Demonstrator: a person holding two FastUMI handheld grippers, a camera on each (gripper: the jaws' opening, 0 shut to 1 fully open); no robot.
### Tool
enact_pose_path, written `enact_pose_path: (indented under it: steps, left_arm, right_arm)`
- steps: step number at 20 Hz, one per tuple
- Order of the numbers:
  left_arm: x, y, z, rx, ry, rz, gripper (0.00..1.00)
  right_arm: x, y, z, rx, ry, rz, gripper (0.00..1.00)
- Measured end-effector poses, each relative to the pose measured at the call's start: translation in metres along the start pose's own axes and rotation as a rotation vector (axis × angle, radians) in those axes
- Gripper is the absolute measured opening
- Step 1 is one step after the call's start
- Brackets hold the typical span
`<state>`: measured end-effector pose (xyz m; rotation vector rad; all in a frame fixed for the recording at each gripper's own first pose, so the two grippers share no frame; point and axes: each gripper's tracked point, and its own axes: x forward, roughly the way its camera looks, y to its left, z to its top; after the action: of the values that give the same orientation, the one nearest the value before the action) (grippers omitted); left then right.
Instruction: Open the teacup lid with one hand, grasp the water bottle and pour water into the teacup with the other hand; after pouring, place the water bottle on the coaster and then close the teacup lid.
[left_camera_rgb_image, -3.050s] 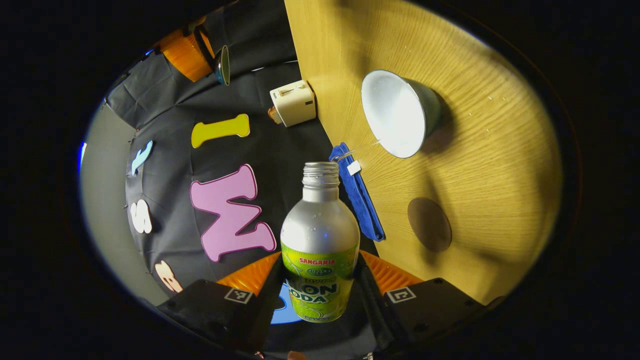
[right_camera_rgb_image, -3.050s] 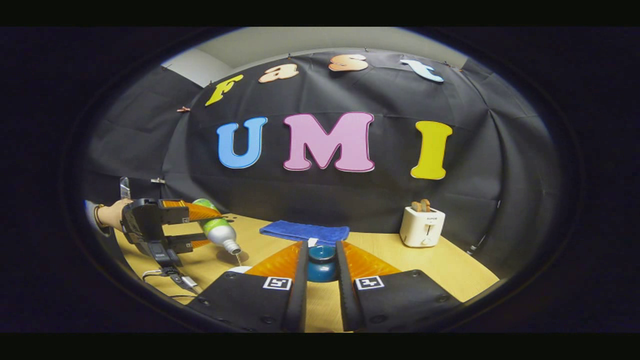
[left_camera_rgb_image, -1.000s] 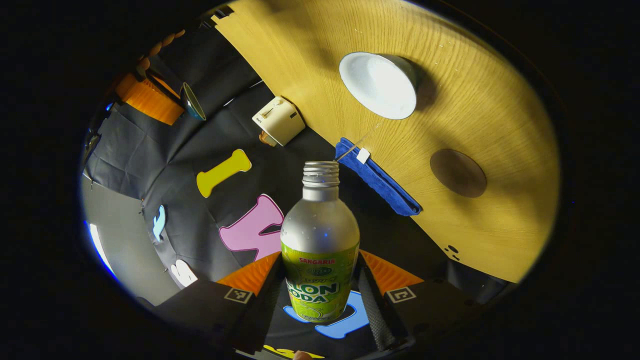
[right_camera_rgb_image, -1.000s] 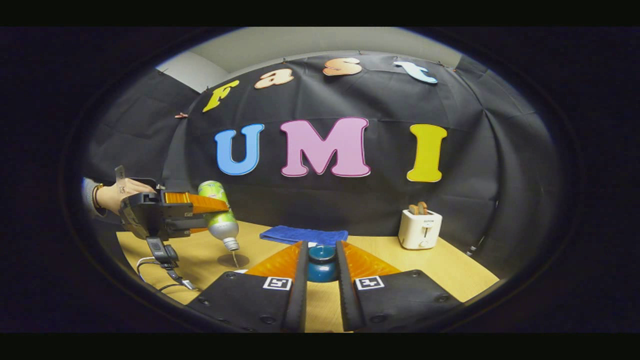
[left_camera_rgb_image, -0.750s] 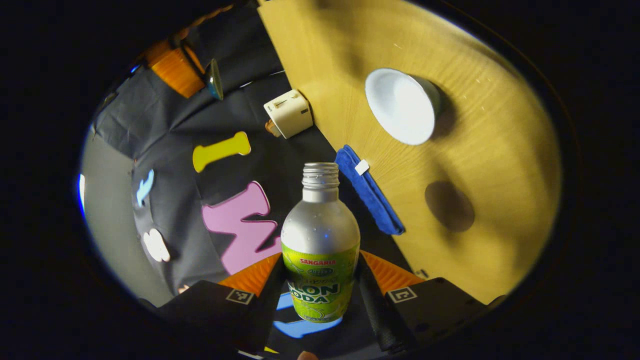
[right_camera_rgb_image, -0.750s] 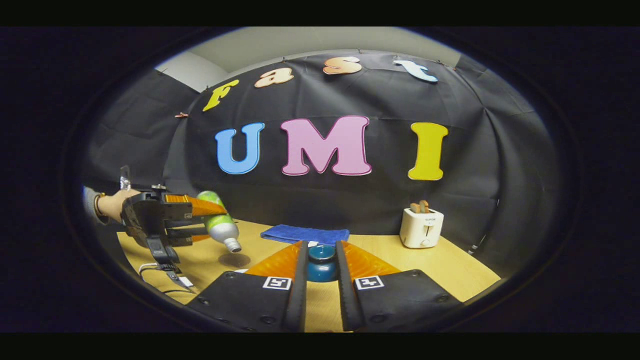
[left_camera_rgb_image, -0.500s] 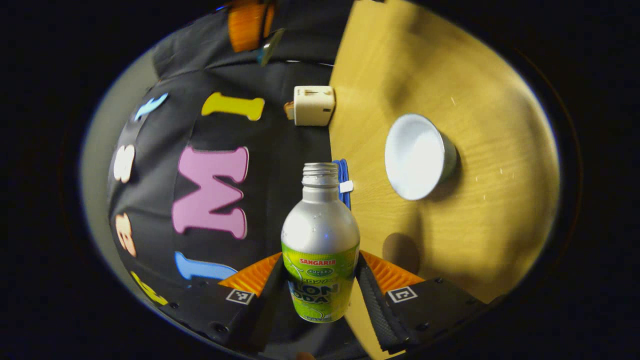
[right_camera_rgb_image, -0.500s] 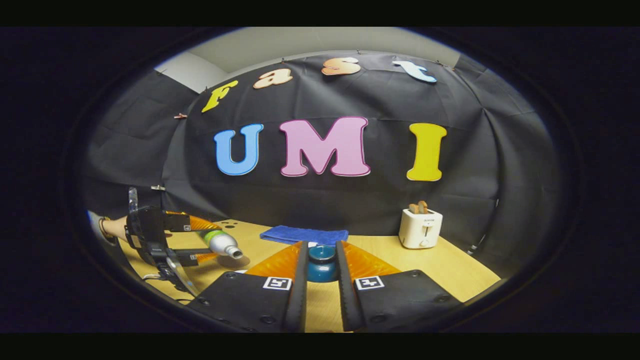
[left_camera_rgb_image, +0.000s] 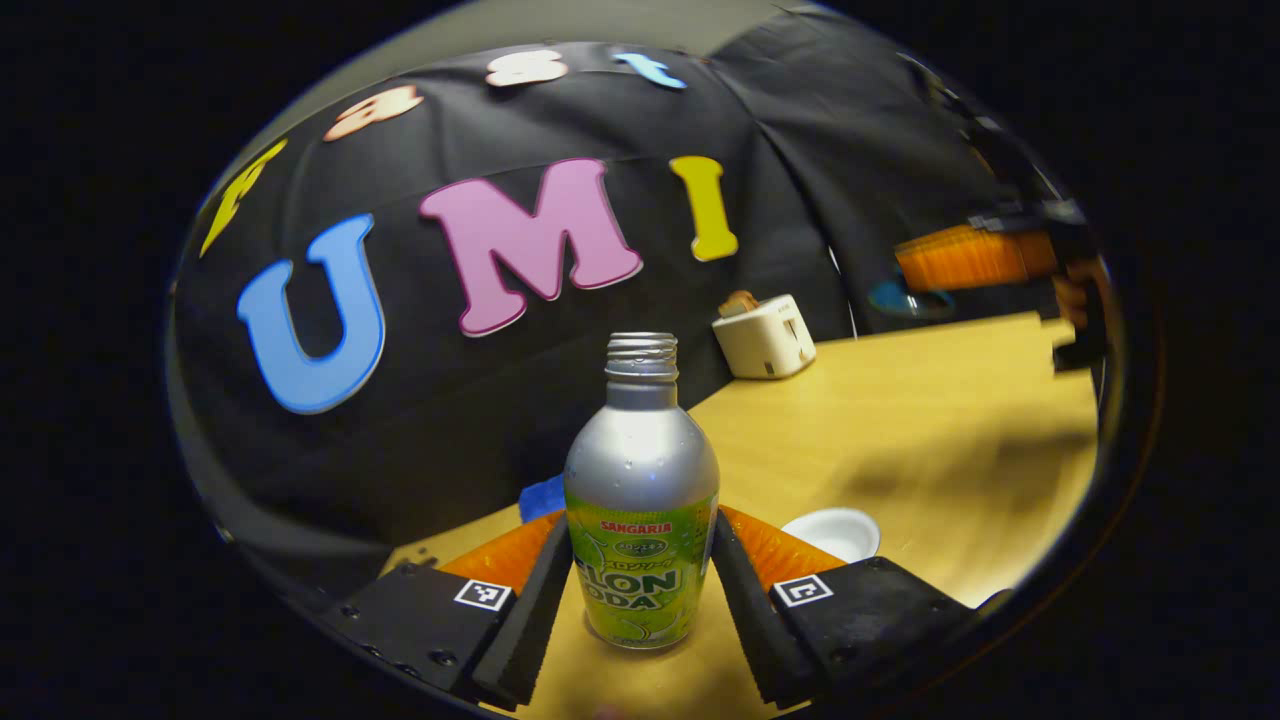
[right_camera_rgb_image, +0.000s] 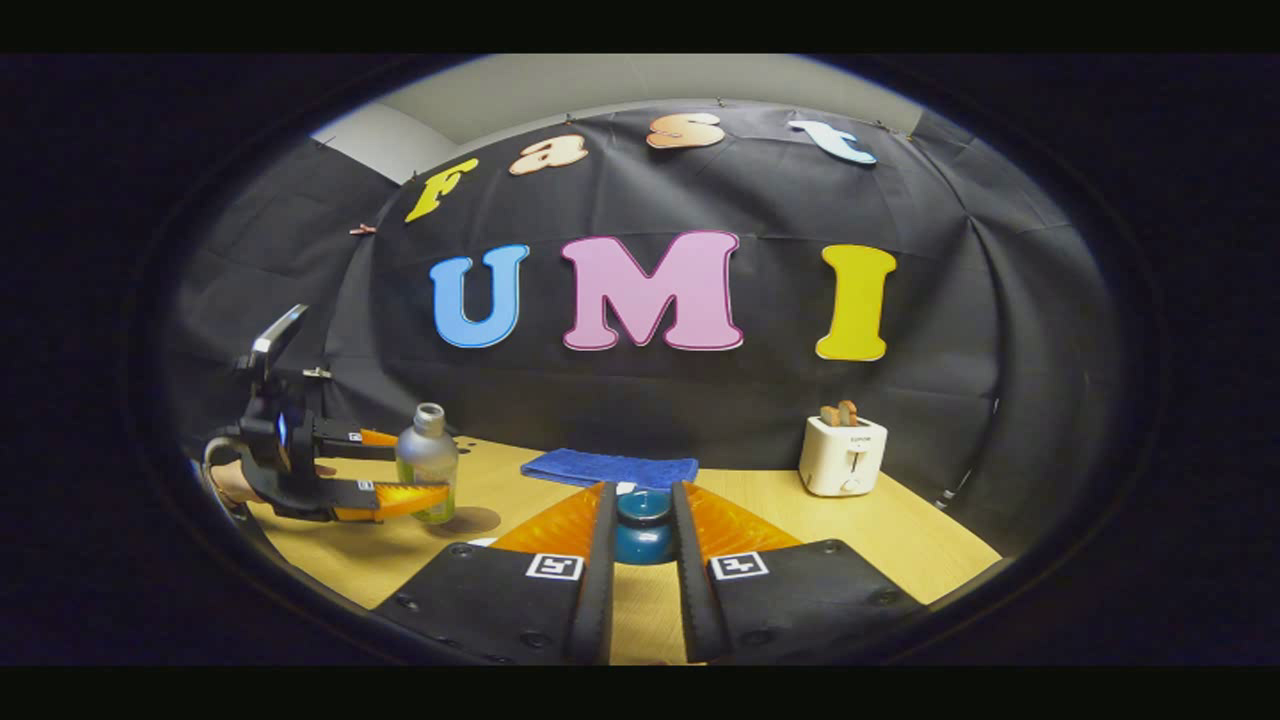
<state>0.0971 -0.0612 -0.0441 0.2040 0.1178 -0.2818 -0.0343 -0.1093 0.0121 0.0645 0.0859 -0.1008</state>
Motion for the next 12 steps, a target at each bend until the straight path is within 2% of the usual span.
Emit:
enact_pose_path:
  steps: [1, 2, 3, 5, 7, 8, 9, 12]
  left_arm:
    - [-0.001, 0.006, 0.006, -0.079, -0.031, 0.017, 0.8]
    - [-0.007, 0.012, 0.008, -0.151, -0.063, 0.043, 0.8]
    - [-0.012, 0.012, 0.011, -0.177, -0.076, 0.068, 0.8]
    - [-0.015, 0.009, 0.009, -0.182, -0.074, 0.114, 0.8]
    - [-0.007, 0.003, 0.004, -0.227, -0.059, 0.106, 0.8]
    - [0.007, 0.006, -0.008, -0.24, -0.045, 0.102, 0.8]
    - [0.013, 0.01, -0.017, -0.248, -0.032, 0.105, 0.8]
    - [0.021, 0.011, -0.043, -0.271, 0.01, 0.109, 0.81]
  right_arm:
    - [0.0, 0.0, 0.0, 0.0, -0.002, 0.0, 0.31]
    - [-0.001, 0.0, 0.002, -0.001, -0.003, -0.001, 0.36]
    - [-0.001, -0.001, 0.002, -0.001, -0.004, -0.002, 0.36]
    - [0.0, -0.002, 0.002, 0.0, -0.004, -0.004, 0.36]
    - [0.001, -0.003, 0.0, 0.002, -0.001, -0.005, 0.36]
    - [0.0, -0.002, 0.0, 0.002, 0.001, -0.004, 0.36]
    - [0.001, -0.001, 0.0, 0.001, 0.001, -0.003, 0.31]
    - [0.0, -0.003, 0.0, 0.001, 0.001, -0.003, 0.31]
